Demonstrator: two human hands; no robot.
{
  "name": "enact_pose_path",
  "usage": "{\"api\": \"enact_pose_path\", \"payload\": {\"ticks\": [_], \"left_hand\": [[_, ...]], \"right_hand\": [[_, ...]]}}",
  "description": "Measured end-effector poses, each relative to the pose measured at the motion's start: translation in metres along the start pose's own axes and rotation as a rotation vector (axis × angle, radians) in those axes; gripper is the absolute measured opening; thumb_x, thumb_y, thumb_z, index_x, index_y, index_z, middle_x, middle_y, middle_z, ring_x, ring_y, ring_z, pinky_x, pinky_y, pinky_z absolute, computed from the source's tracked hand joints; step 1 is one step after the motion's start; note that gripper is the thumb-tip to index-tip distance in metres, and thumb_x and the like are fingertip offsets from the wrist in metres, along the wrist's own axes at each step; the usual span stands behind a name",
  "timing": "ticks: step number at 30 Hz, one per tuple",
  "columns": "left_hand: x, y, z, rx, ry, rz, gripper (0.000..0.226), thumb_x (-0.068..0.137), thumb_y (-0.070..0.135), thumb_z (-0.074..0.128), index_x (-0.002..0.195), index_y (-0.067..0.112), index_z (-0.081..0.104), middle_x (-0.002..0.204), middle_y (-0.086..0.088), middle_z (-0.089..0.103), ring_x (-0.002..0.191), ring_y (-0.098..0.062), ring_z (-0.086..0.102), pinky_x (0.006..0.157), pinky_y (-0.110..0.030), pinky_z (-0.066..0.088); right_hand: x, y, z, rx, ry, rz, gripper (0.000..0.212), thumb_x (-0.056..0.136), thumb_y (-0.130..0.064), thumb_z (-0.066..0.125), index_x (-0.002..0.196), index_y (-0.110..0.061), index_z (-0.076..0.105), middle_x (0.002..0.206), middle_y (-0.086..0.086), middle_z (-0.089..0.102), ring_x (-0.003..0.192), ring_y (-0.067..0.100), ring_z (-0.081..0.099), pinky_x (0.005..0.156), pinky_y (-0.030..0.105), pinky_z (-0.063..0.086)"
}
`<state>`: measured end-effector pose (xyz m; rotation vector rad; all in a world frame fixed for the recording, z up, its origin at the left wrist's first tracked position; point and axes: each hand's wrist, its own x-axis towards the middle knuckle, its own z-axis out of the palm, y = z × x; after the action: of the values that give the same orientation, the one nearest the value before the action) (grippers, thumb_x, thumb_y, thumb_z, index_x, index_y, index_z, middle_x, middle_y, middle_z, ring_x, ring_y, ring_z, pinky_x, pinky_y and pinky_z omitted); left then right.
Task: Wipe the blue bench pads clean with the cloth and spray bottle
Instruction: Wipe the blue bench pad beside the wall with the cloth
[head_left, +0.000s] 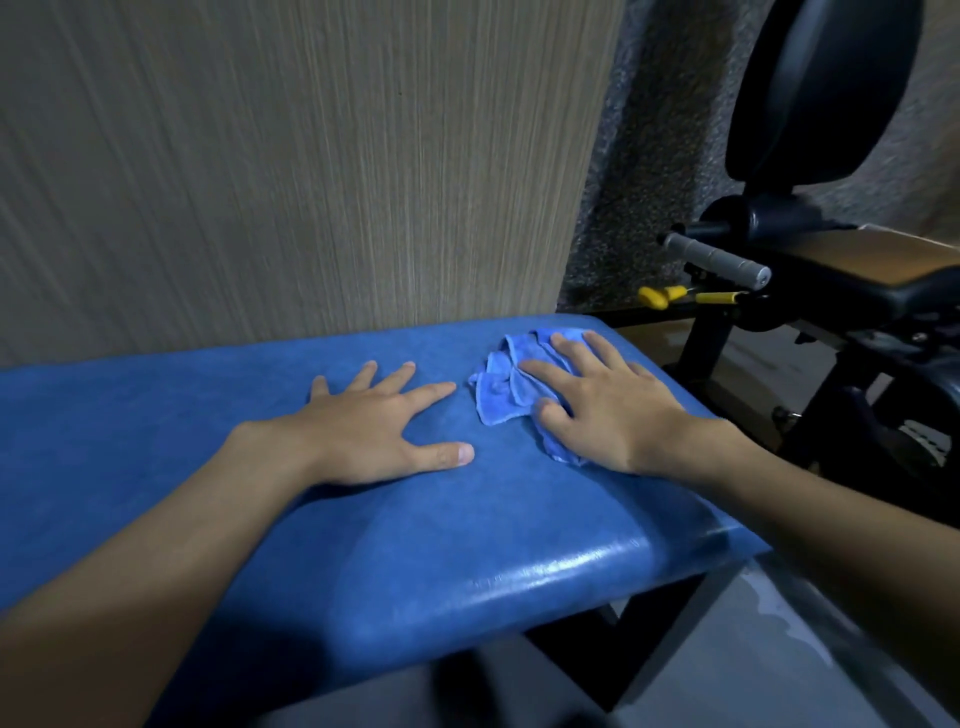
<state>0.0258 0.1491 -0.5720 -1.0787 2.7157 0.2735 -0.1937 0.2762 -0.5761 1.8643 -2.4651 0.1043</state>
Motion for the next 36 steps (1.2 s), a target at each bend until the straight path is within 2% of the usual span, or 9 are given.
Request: {"api": "enact_pose_path", "payload": {"ticks": [2, 6, 9, 11, 17, 21, 27, 31, 36], "left_hand": [[-0.003, 0.002, 0.000, -0.014, 0.009, -0.010, 0.106, 0.054, 0.102, 0.021, 0.149, 0.060, 0.001, 0.167, 0.009, -0.008, 0.154, -0.023, -0.009, 0.118, -0.064, -0.002], [-0.009, 0.006, -0.002, -0.049, 0.038, -0.024, 0.104, 0.057, 0.098, 0.027, 0.151, 0.056, 0.010, 0.167, 0.008, -0.001, 0.154, -0.022, -0.004, 0.119, -0.062, 0.001], [-0.013, 0.007, -0.005, -0.051, 0.096, -0.028, 0.098, 0.064, 0.095, 0.030, 0.151, 0.053, 0.016, 0.167, 0.007, 0.005, 0.154, -0.022, 0.000, 0.119, -0.062, 0.005], [-0.013, 0.005, -0.008, -0.038, 0.116, -0.044, 0.101, 0.061, 0.096, 0.026, 0.151, 0.053, 0.013, 0.167, 0.007, 0.004, 0.154, -0.024, 0.001, 0.118, -0.063, 0.007], [-0.004, -0.004, 0.004, 0.025, 0.016, -0.059, 0.104, 0.051, 0.105, 0.010, 0.146, 0.065, -0.005, 0.166, 0.011, -0.011, 0.154, -0.027, -0.008, 0.117, -0.065, 0.003], [-0.003, -0.003, 0.005, 0.053, 0.028, -0.058, 0.096, 0.061, 0.099, 0.015, 0.147, 0.063, -0.004, 0.166, 0.011, -0.013, 0.153, -0.027, -0.010, 0.117, -0.066, 0.003], [-0.001, -0.005, 0.009, 0.069, 0.046, -0.043, 0.093, 0.063, 0.098, 0.014, 0.146, 0.063, -0.006, 0.166, 0.011, -0.013, 0.153, -0.026, -0.011, 0.116, -0.066, 0.003], [-0.001, -0.006, 0.008, 0.054, 0.038, -0.045, 0.093, 0.063, 0.099, 0.016, 0.146, 0.063, -0.005, 0.166, 0.012, -0.012, 0.153, -0.027, -0.011, 0.116, -0.066, 0.003], [-0.003, -0.005, 0.007, 0.030, 0.041, -0.053, 0.098, 0.058, 0.102, 0.015, 0.147, 0.063, -0.004, 0.166, 0.012, -0.011, 0.153, -0.025, -0.010, 0.116, -0.065, 0.002]], "right_hand": [[-0.033, -0.002, -0.004, -0.015, -0.028, 0.003, 0.054, 0.097, -0.053, 0.023, 0.151, -0.048, 0.018, 0.165, -0.007, 0.002, 0.151, 0.023, -0.006, 0.120, 0.047, 0.017], [-0.090, -0.005, -0.010, -0.107, -0.025, -0.018, 0.079, 0.077, -0.065, -0.007, 0.153, -0.049, 0.007, 0.165, -0.009, -0.003, 0.152, 0.022, -0.010, 0.121, 0.042, 0.013], [-0.110, -0.005, -0.015, -0.141, -0.037, -0.037, 0.078, 0.078, -0.071, -0.010, 0.153, -0.050, -0.001, 0.164, -0.011, -0.013, 0.151, 0.022, -0.018, 0.122, 0.050, 0.002], [-0.109, -0.005, -0.015, -0.136, -0.024, -0.026, 0.077, 0.078, -0.074, -0.009, 0.152, -0.052, -0.001, 0.164, -0.013, -0.015, 0.150, 0.020, -0.018, 0.121, 0.051, 0.002], [-0.046, -0.002, -0.005, -0.088, -0.014, -0.027, 0.076, 0.079, -0.070, -0.001, 0.151, -0.052, 0.009, 0.164, -0.015, -0.001, 0.152, 0.021, -0.005, 0.120, 0.047, 0.015], [0.031, 0.002, 0.006, -0.050, 0.013, -0.002, 0.054, 0.095, -0.059, 0.027, 0.148, -0.050, 0.023, 0.163, -0.012, 0.008, 0.150, 0.024, 0.002, 0.119, 0.050, 0.016], [0.124, -0.002, 0.014, -0.020, 0.021, 0.045, 0.046, 0.094, -0.058, 0.030, 0.138, -0.048, 0.036, 0.160, -0.010, 0.017, 0.147, 0.026, 0.009, 0.115, 0.055, 0.020], [0.121, -0.003, 0.013, 0.019, -0.006, 0.047, 0.044, 0.095, -0.056, 0.026, 0.137, -0.048, 0.038, 0.159, -0.008, 0.018, 0.148, 0.027, 0.005, 0.116, 0.055, 0.018], [0.067, -0.006, 0.010, 0.016, -0.005, 0.010, 0.048, 0.097, -0.048, 0.028, 0.146, -0.047, 0.030, 0.164, -0.007, 0.010, 0.151, 0.025, -0.002, 0.118, 0.052, 0.014]]}}
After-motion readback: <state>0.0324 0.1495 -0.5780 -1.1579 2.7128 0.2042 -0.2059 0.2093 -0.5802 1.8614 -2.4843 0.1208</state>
